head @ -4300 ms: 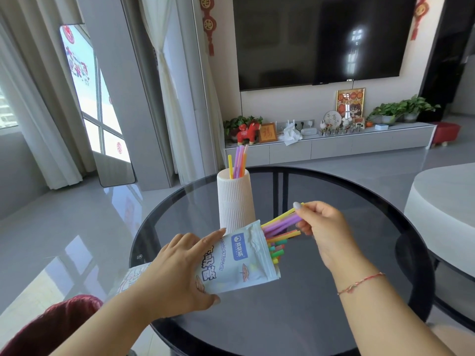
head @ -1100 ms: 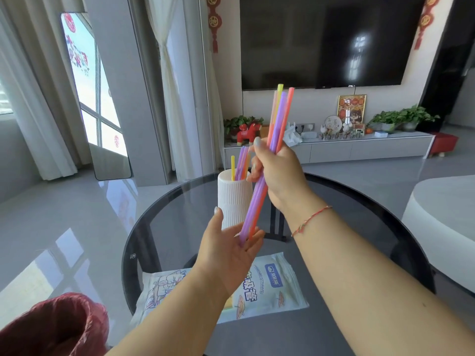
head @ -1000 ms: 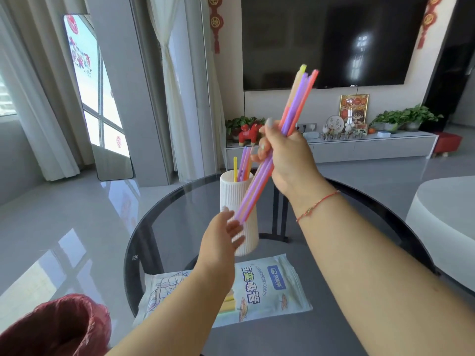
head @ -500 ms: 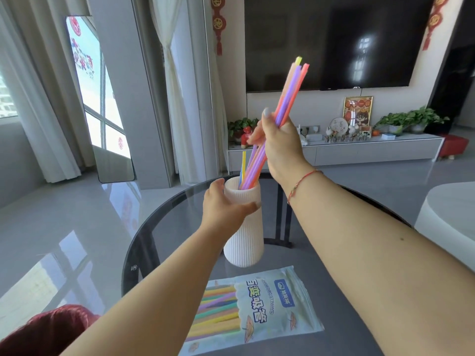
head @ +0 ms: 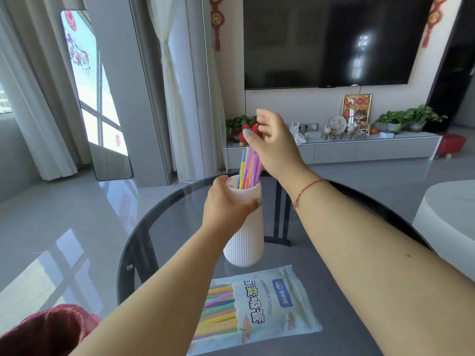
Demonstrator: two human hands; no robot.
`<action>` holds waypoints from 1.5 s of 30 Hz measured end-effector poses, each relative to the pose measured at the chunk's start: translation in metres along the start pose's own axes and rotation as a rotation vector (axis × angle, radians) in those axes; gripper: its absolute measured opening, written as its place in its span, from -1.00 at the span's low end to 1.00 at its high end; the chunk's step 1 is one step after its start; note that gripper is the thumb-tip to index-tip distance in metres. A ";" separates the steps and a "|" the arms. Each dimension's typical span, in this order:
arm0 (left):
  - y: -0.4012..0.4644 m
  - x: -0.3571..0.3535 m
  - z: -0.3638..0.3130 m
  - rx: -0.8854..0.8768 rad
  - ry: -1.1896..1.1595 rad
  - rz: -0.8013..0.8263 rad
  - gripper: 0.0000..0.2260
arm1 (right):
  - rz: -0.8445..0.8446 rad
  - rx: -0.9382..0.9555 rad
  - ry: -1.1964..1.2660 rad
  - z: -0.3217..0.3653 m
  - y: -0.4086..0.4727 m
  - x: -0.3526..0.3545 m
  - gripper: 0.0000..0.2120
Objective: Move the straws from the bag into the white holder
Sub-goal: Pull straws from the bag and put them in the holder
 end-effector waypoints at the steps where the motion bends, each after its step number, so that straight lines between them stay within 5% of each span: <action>1: 0.000 0.000 0.000 -0.008 0.006 -0.002 -0.38 | 0.060 0.014 -0.071 0.000 -0.003 -0.002 -0.60; 7: -0.001 0.001 -0.001 -0.030 0.083 0.020 -0.49 | 0.213 0.031 -0.226 -0.003 -0.017 -0.003 -0.59; 11: -0.003 0.006 0.000 -0.010 0.122 0.035 -0.15 | 0.088 0.052 -0.152 0.005 -0.023 0.010 -0.62; 14: -0.007 0.011 -0.001 0.004 0.118 0.026 -0.07 | -0.036 0.035 -0.075 0.005 -0.033 0.018 -0.69; 21: -0.047 0.022 -0.015 -0.164 0.277 -0.060 -0.36 | -0.129 -0.178 0.035 -0.032 -0.078 0.032 -0.90; 25: -0.079 0.020 -0.004 -0.274 0.445 0.271 -0.47 | -0.126 -0.480 -0.061 -0.078 -0.115 0.037 -0.81; 28: -0.103 0.015 0.018 -0.201 0.572 0.674 -0.21 | -0.070 -0.684 -0.194 -0.098 -0.150 0.045 -0.59; 30: -0.115 0.014 0.030 -0.175 0.654 0.801 -0.07 | -0.028 -0.798 -0.231 -0.114 -0.169 0.046 -0.55; 34: -0.124 0.010 0.049 -0.169 0.695 0.868 0.01 | 0.007 -0.915 -0.058 -0.134 -0.193 0.039 -0.48; 39: -0.121 0.009 0.058 -0.215 0.675 0.840 0.00 | -0.048 -0.945 0.229 -0.126 -0.190 0.042 -0.75; 45: -0.111 0.021 0.047 -0.343 0.727 0.741 -0.09 | -0.234 -0.856 0.215 -0.126 -0.186 0.058 -0.81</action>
Point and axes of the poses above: each hand's wrist, its own y-axis towards the middle knuckle, its own x-axis out of the back of the hand, z = x × y, the point moved 3 cm from there along y, towards the middle knuckle, and after that the axes turned 9 degrees about -x, right-handed, at the moved point
